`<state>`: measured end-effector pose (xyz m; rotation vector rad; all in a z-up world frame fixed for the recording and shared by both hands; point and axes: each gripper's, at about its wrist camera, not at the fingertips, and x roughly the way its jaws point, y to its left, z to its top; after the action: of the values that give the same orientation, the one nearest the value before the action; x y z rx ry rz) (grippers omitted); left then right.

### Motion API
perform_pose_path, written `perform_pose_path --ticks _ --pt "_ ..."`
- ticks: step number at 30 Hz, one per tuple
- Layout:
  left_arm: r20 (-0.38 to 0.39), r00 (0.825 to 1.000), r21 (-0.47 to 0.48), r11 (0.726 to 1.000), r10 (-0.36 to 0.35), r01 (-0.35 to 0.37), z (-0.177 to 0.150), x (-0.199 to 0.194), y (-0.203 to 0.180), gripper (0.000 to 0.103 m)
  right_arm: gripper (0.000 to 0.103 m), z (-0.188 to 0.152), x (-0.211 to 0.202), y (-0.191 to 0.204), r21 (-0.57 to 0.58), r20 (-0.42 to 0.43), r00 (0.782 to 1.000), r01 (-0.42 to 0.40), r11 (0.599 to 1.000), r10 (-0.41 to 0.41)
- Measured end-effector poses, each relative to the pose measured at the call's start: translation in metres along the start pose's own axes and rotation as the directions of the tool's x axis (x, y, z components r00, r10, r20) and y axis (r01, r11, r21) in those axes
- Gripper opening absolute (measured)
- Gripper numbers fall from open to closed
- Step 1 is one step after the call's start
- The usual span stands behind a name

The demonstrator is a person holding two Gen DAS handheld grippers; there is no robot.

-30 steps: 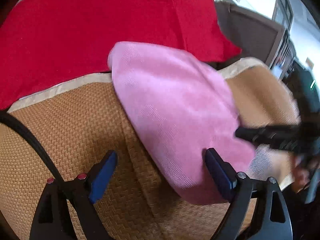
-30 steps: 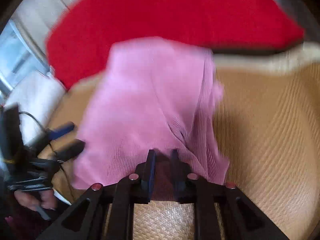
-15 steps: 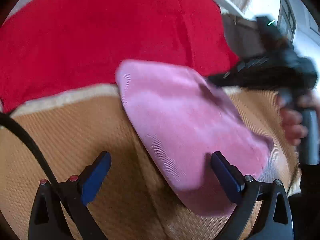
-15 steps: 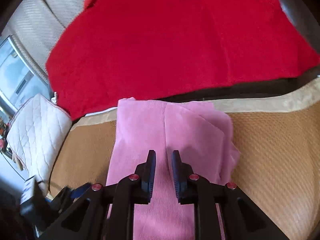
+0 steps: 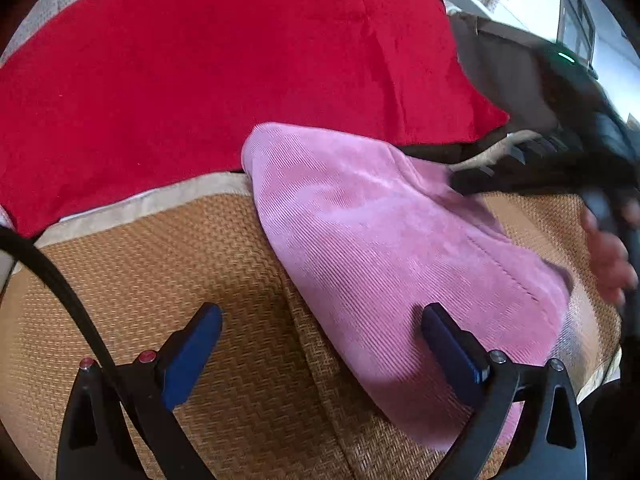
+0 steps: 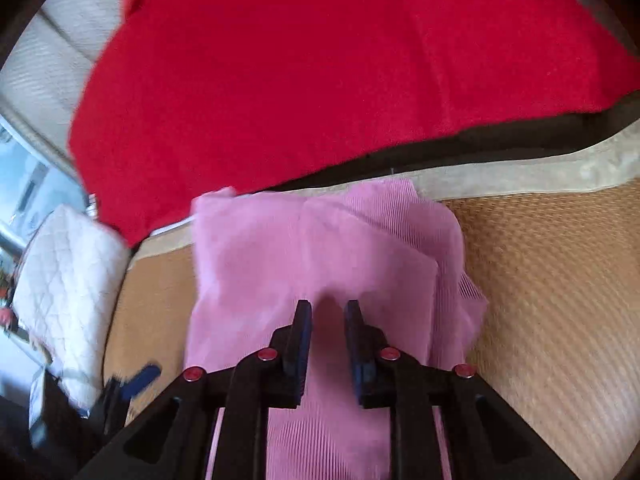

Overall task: Fold large clothes
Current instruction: 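Lower the folded edge and open the right gripper to release it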

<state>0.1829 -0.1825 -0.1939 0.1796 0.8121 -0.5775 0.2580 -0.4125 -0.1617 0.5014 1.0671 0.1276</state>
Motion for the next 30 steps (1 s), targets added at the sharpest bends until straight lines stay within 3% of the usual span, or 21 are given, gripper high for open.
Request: perform_pose_path --ticks 5,10,16,21,22,23,24,30 --pt "0.009 0.998 0.013 0.998 0.058 -0.058 0.000 -0.012 -0.002 0.100 0.021 -0.051 -0.035 0.007 -0.052 0.019 0.999 0.035 0.998 -0.034" --pt "-0.007 0.995 0.059 0.993 0.102 -0.102 -0.008 -0.005 -0.014 0.101 0.026 -0.093 -0.008 -0.008 -0.014 -0.039 0.997 0.060 0.998 -0.060" --pt "0.029 0.989 0.106 0.983 0.147 -0.149 -0.009 -0.009 -0.022 0.101 0.026 -0.094 -0.037 -0.010 -0.010 0.027 0.999 0.022 1.000 -0.022" --pt "0.034 0.988 0.111 0.982 0.148 -0.151 -0.010 -0.008 -0.023 0.101 0.028 -0.108 -0.052 -0.008 -0.057 0.049 0.996 0.077 0.995 -0.074" --pt "0.034 0.988 0.111 0.982 0.148 -0.151 -0.011 -0.006 -0.021 0.101 0.035 -0.111 -0.046 -0.009 -0.061 0.034 0.995 0.094 0.994 -0.092" --pt "0.035 0.988 0.112 0.982 0.149 -0.152 -0.011 -0.005 -0.021 0.101 0.051 -0.112 -0.039 -0.010 -0.063 0.022 0.994 0.111 0.992 -0.110" --pt "0.036 0.988 0.113 0.982 0.151 -0.154 -0.011 -0.005 -0.022 0.101 0.054 -0.111 -0.031 -0.015 -0.059 0.011 0.992 0.126 0.990 -0.126" --pt "0.037 0.987 0.106 0.982 0.156 -0.159 -0.011 -0.003 -0.021 0.101 0.055 -0.108 -0.044 -0.021 -0.027 0.055 0.996 0.065 0.998 -0.063"
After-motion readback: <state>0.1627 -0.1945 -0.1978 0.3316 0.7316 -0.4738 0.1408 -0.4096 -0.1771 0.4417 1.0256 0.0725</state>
